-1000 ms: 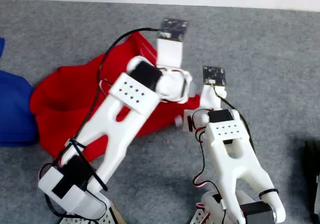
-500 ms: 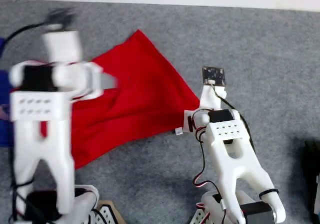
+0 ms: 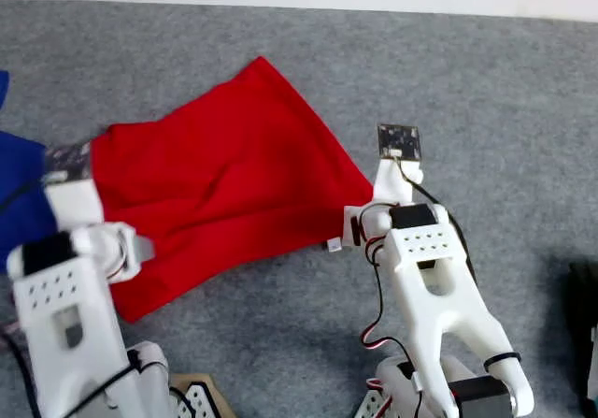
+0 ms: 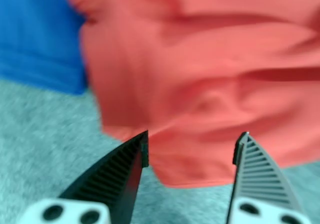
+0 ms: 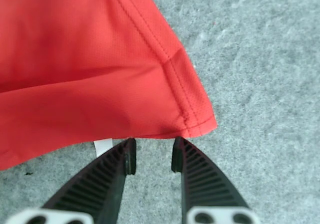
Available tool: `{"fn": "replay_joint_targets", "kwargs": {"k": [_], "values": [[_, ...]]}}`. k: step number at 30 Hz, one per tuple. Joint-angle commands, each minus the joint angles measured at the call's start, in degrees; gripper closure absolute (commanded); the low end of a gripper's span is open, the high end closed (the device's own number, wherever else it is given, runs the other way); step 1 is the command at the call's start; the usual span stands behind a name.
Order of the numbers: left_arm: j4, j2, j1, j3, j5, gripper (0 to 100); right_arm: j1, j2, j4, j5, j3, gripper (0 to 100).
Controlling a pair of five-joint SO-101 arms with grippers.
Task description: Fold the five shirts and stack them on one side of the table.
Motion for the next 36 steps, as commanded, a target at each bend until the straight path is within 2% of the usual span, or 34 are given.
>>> {"fn": "replay_joint_targets", "kwargs": {"k": [1, 10, 15, 20, 31, 36], "values": [[-4.7, -5.9, -7.4, 7.6, -4.0, 71, 0.6, -1.5, 0.1, 1.0, -0.8, 86.8], [-12.6, -1.1, -10.2, 12.7, -5.4, 72, 0.6, -1.5, 0.1, 1.0, -0.7, 86.8], [-20.3, 6.4, -12.4, 12.7, -5.3, 72, 0.6, -1.5, 0.1, 1.1, -0.7, 86.8], [-26.1, 15.7, -11.8, 10.4, -5.2, 72, 0.6, -1.5, 0.1, 1.1, -0.7, 86.8], [-26.2, 29.8, -2.2, -7.2, 14.2, 72, 0.6, -1.4, -2.2, 1.0, -0.5, 86.8], [-26.3, 33.5, -0.6, -11.0, 18.5, 72, 0.6, -1.4, -2.3, 1.0, -0.5, 86.8]]}}
